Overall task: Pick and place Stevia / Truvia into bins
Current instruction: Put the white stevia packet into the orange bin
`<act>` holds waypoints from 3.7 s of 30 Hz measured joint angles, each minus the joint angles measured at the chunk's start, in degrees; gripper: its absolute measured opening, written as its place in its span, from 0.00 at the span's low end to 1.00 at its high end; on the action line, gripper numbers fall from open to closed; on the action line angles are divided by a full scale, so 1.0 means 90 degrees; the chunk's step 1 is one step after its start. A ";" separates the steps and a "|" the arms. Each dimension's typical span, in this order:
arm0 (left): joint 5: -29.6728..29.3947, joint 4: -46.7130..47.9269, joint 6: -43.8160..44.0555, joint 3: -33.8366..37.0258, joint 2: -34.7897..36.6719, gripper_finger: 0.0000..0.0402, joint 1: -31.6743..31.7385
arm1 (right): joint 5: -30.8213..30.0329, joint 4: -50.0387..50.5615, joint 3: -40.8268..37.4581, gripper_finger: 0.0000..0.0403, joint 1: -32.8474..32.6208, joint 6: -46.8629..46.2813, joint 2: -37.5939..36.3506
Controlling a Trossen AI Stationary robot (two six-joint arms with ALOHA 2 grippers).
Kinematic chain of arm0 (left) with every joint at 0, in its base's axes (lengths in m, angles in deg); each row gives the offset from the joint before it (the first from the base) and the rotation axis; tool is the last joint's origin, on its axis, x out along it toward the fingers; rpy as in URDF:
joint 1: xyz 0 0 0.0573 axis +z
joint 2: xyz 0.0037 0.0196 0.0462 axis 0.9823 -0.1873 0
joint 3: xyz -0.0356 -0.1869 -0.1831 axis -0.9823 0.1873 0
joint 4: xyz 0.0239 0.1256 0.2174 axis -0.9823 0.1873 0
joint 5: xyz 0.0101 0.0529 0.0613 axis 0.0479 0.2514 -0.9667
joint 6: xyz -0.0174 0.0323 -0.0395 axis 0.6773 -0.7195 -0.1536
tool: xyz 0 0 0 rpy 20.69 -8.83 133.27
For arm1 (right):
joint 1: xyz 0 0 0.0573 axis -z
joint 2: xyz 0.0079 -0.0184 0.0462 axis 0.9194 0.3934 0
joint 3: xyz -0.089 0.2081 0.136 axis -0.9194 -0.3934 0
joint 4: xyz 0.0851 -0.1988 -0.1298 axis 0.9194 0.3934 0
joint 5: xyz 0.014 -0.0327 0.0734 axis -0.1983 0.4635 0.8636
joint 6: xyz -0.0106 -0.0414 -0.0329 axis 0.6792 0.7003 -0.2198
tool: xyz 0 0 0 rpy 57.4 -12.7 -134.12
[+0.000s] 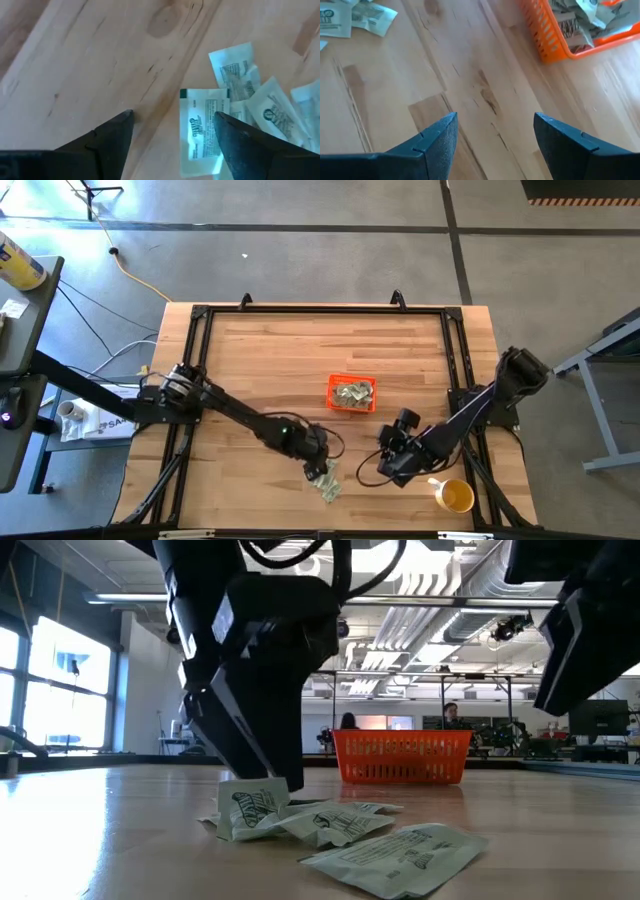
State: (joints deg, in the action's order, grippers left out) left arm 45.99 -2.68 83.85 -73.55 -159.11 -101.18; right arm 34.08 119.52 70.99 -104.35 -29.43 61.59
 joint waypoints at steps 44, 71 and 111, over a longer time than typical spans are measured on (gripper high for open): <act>0.0922 0.2612 -0.1809 -0.0696 0.0525 0.26 0.1199 | -0.0272 0.0315 0.0000 0.63 -0.0082 -0.0729 0.0135; 0.1409 0.2527 -0.1414 -0.0702 -0.0157 0.38 0.1385 | 0.0382 0.0283 0.0000 0.63 0.0400 -0.0380 0.0133; 0.0505 0.0953 -0.3784 -0.2572 -0.0428 0.24 0.2770 | -0.0515 0.1457 0.0000 0.63 -0.0172 -0.1309 -0.0538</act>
State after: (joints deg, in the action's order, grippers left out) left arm 50.53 5.89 49.79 -96.70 -162.96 -76.24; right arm 29.45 132.64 70.99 -105.90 -41.21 56.75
